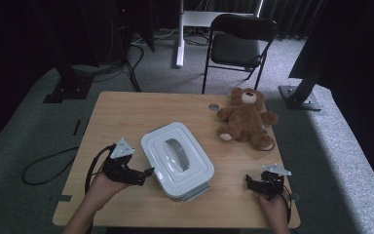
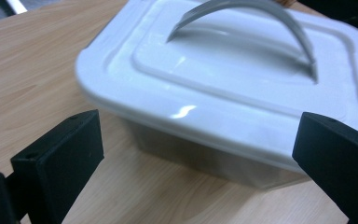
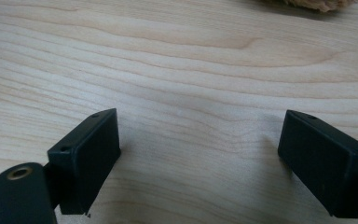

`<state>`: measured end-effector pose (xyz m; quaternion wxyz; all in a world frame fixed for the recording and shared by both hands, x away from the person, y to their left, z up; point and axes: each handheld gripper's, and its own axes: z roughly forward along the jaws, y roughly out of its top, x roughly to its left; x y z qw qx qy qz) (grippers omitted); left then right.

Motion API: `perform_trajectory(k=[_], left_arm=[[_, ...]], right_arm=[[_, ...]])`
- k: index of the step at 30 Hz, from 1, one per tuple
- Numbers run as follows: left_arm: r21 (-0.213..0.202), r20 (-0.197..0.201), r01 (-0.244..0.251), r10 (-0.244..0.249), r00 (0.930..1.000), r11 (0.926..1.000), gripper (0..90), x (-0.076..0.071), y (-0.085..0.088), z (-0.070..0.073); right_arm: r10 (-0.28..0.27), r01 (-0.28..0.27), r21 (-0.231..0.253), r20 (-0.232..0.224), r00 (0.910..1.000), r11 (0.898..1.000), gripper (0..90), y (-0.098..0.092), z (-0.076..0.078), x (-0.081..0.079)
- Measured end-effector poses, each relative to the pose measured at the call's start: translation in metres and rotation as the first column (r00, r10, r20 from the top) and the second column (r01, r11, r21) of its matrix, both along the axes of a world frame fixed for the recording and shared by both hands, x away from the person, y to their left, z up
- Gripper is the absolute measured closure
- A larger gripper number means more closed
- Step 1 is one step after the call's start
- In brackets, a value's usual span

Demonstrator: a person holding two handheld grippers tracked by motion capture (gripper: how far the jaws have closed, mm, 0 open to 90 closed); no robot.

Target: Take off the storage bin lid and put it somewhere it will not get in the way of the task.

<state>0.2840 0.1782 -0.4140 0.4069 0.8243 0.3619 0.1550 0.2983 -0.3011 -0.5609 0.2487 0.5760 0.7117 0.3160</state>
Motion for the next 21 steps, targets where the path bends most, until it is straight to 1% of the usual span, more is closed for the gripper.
perform_trajectory(k=[1,4,8,10,12,15,19,21], left_arm=[[0.002,0.0,0.004,-0.004,1.0,1.0,2.5,0.0,-0.003,0.001],[-0.007,0.002,0.017,-0.017,0.9999,0.9998,2.5,0.001,-0.01,0.002],[-0.001,0.002,0.043,-0.043,0.9991,0.9991,2.4,0.003,-0.022,0.003],[-0.004,-0.002,0.053,-0.053,0.9986,0.9986,2.5,0.004,-0.028,0.003],[0.005,-0.005,0.067,-0.067,0.9978,0.9978,2.4,0.006,-0.034,0.003],[-0.004,-0.014,0.078,-0.078,0.9968,0.9969,2.4,0.008,-0.043,0.003],[0.0,-0.02,0.099,-0.099,0.9949,0.9951,2.4,0.012,-0.054,0.002],[0.011,-0.018,0.104,-0.104,0.9945,0.9945,2.4,0.013,-0.059,0.001]], right_arm=[[0.0,0.0,0.0,0.0,1.0,1.0,12.0,0.0,0.0,0.0],[0.0,0.0,0.0,0.0,1.0,1.0,12.0,0.0,0.0,0.0],[0.0,0.0,0.0,0.0,1.0,1.0,12.0,0.0,0.0,0.0],[0.0,0.0,0.0,0.0,1.0,1.0,12.0,0.0,0.0,0.0],[0.0,0.0,0.0,0.0,1.0,1.0,12.0,0.0,0.0,0.0],[0.0,0.0,0.0,0.0,1.0,1.0,12.0,0.0,0.0,0.0],[0.0,0.0,0.0,0.0,1.0,1.0,12.0,0.0,0.0,0.0],[0.001,-0.001,0.0,0.001,1.0,1.0,12.0,0.0,0.0,0.0]])
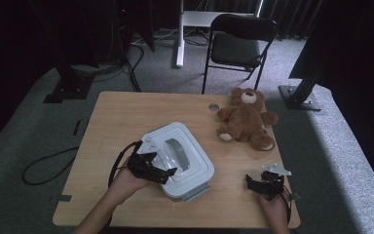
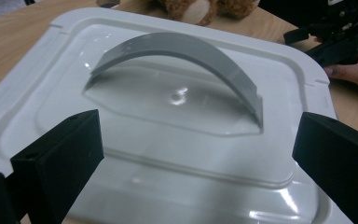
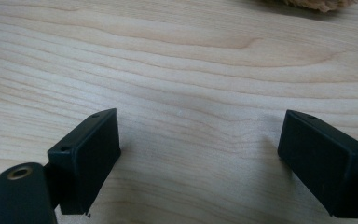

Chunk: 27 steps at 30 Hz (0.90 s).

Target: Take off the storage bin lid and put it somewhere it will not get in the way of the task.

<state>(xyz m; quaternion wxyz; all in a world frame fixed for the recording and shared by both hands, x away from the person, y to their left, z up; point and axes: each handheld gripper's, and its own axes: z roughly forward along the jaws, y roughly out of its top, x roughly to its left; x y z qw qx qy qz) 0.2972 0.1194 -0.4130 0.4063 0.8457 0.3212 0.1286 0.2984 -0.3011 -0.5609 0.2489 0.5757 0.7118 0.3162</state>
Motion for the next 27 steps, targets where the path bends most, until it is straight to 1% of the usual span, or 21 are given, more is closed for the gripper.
perform_trajectory(k=[2,4,5,6,11,12,20,22,24,25,27], left_arm=[[0.0,-0.003,0.006,-0.006,1.0,1.0,2.4,0.001,-0.002,-0.001],[0.01,-0.011,0.02,-0.02,0.9997,0.9998,2.4,0.004,-0.009,-0.004],[0.012,-0.012,0.018,-0.018,0.9998,0.9998,2.4,0.004,-0.01,-0.005],[0.005,-0.019,0.019,-0.019,0.9996,0.9998,2.5,0.006,-0.012,-0.006],[-0.003,-0.034,0.021,-0.021,0.9992,0.9998,2.5,0.011,-0.02,-0.01],[-0.007,-0.035,0.027,-0.027,0.999,0.9996,2.5,0.012,-0.022,-0.011],[-0.002,-0.032,0.028,-0.028,0.9991,0.9996,2.5,0.016,-0.03,-0.014],[-0.017,-0.03,0.029,-0.029,0.9991,0.9994,2.5,0.016,-0.033,-0.014],[-0.013,-0.026,0.029,-0.03,0.9992,0.9995,2.6,0.016,-0.036,-0.014],[-0.018,-0.024,0.027,-0.028,0.9993,0.9995,4.5,0.016,-0.037,-0.014],[-0.025,-0.03,0.028,-0.029,0.9991,0.9993,5.2,0.017,-0.039,-0.013]], right_arm=[[0.0,0.0,0.0,0.0,1.0,1.0,12.0,0.0,0.0,0.0],[0.0,0.0,0.0,0.0,1.0,1.0,12.0,0.0,0.0,0.0],[0.0,0.0,0.0,0.0,1.0,1.0,12.1,0.0,0.0,0.0],[0.0,0.0,0.0,0.0,1.0,1.0,12.0,0.0,0.0,0.0],[0.0,0.0,0.0,0.0,1.0,1.0,12.0,0.0,0.0,0.0],[0.001,-0.001,-0.001,0.0,1.0,1.0,12.1,0.0,0.0,0.0],[0.0,0.0,0.001,0.001,1.0,1.0,12.1,0.0,0.0,0.0],[0.0,0.0,0.0,0.002,1.0,1.0,12.1,0.0,0.0,0.0],[0.0,0.0,0.0,0.002,1.0,1.0,12.1,0.0,0.0,0.0],[-0.001,0.001,0.0,0.001,1.0,1.0,12.1,0.0,0.0,0.0],[0.0,0.0,0.0,0.001,1.0,1.0,12.1,0.0,0.0,0.0]])
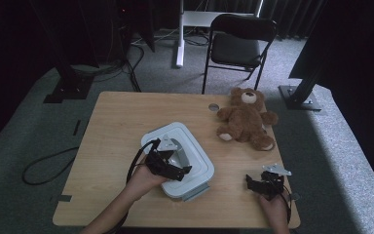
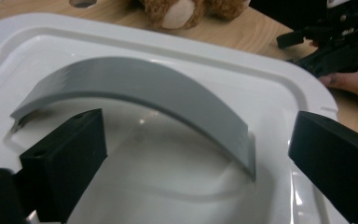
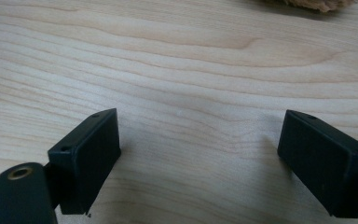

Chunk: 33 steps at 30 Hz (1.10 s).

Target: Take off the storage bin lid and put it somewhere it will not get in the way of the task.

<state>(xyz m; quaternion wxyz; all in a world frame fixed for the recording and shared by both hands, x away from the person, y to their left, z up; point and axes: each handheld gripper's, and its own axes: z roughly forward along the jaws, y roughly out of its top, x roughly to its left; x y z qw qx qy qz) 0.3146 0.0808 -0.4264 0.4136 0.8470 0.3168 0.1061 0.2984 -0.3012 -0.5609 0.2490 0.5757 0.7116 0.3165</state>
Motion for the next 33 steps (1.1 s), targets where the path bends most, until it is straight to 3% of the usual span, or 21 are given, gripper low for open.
perform_trajectory(k=[4,5,12,13,17,18,20,23,30,33], left_arm=[[-0.019,-0.015,-0.001,0.001,0.9999,0.9998,9.8,0.0017,-0.002,-0.0012],[-0.019,-0.015,-0.001,0.001,0.9999,0.9998,15.6,0.0017,-0.002,-0.0012],[-0.007,-0.003,-0.004,0.004,1.0,1.0,17.1,0.0017,-0.0043,-0.0016],[-0.002,-0.001,-0.004,0.004,1.0,1.0,24.8,0.0017,-0.0043,-0.0015],[0.016,0.015,-0.005,0.005,0.9999,0.9999,35.4,0.0015,-0.0044,-0.0008],[0.006,0.007,0.016,-0.016,0.9998,0.9998,35.4,0.0014,-0.0043,-0.0006],[0.006,0.013,0.028,-0.028,0.9995,0.9996,44.6,-0.0002,-0.0052,-0.0007],[-0.012,0.008,0.029,-0.029,0.9995,0.9995,50.2,0.0,-0.0048,-0.0014],[-0.074,-0.029,0.034,-0.036,0.9989,0.9967,59.0,0.0016,-0.0015,-0.0025],[-0.081,-0.036,0.045,-0.048,0.9982,0.9957,60.8,0.0017,0.0004,-0.0012]], right_arm=[[0.0,0.0,0.0,0.0,1.0,1.0,12.1,0.0,0.0,0.0],[0.0,0.0,0.0,0.0,1.0,1.0,12.1,0.0,0.0,0.0],[-0.001,0.001,-0.001,0.0,1.0,1.0,12.3,-0.0001,0.0001,0.0],[-0.001,0.001,0.0,0.0,1.0,1.0,12.3,0.0,0.0,-0.0001],[-0.001,0.001,0.0,0.0,1.0,1.0,12.3,0.0,0.0,-0.0001],[-0.001,0.001,0.0,0.0,1.0,1.0,12.3,-0.0001,0.0,0.0],[-0.001,0.001,0.0,-0.001,1.0,1.0,12.3,0.0,0.0001,-0.0001],[-0.001,0.001,-0.001,0.0,1.0,1.0,12.3,-0.0001,0.0001,-0.0001],[-0.001,0.001,0.0,-0.001,1.0,1.0,12.4,0.0,0.0001,-0.0001],[-0.001,0.001,0.0,0.0,1.0,1.0,12.4,0.0,0.0001,-0.0001]])
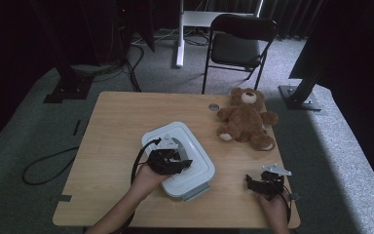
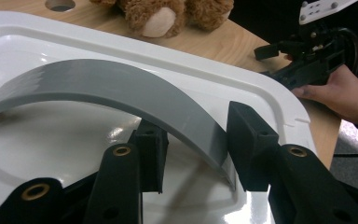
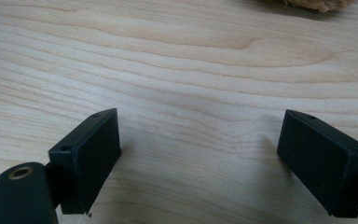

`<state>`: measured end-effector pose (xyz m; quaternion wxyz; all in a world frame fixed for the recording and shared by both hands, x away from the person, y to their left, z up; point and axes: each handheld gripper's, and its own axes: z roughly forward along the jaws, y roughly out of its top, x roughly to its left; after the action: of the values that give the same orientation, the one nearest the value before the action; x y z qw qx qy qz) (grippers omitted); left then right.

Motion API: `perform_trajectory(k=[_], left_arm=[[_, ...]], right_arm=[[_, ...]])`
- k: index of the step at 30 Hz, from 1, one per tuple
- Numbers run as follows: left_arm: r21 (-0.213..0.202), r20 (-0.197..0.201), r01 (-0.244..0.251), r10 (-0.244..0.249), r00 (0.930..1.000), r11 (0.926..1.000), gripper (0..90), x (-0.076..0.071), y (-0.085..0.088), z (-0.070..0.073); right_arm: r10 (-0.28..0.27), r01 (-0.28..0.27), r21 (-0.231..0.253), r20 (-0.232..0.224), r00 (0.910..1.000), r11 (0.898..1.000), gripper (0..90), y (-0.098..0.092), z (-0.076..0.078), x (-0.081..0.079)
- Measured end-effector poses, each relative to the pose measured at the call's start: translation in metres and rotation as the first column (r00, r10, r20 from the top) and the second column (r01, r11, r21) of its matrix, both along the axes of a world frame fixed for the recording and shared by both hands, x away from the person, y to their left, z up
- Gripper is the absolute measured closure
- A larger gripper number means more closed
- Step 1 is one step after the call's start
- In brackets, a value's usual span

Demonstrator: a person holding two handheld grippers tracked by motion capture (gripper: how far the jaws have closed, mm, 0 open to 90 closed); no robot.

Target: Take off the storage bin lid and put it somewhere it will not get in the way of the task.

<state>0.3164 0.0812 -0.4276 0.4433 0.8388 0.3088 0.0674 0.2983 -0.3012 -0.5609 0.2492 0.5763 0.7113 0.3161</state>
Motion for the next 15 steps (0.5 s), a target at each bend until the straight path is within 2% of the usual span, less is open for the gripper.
perform_trajectory(k=[1,8,15], left_arm=[[-0.011,-0.005,0.003,-0.003,1.0,0.9999,62.4,0.0,0.001,0.0],[-0.002,0.025,0.028,-0.027,0.9993,0.9996,65.6,-0.006,0.003,0.008],[-0.049,0.017,0.033,-0.032,0.9993,0.9983,67.8,-0.006,0.014,0.017]], right_arm=[[0.0,0.0,0.0,0.0,1.0,1.0,12.4,0.0,0.0,0.0],[-0.001,0.001,0.001,-0.001,1.0,1.0,12.4,0.0,0.0,0.0],[0.001,-0.001,-0.001,0.0,1.0,1.0,12.4,0.0,0.0,0.0]])
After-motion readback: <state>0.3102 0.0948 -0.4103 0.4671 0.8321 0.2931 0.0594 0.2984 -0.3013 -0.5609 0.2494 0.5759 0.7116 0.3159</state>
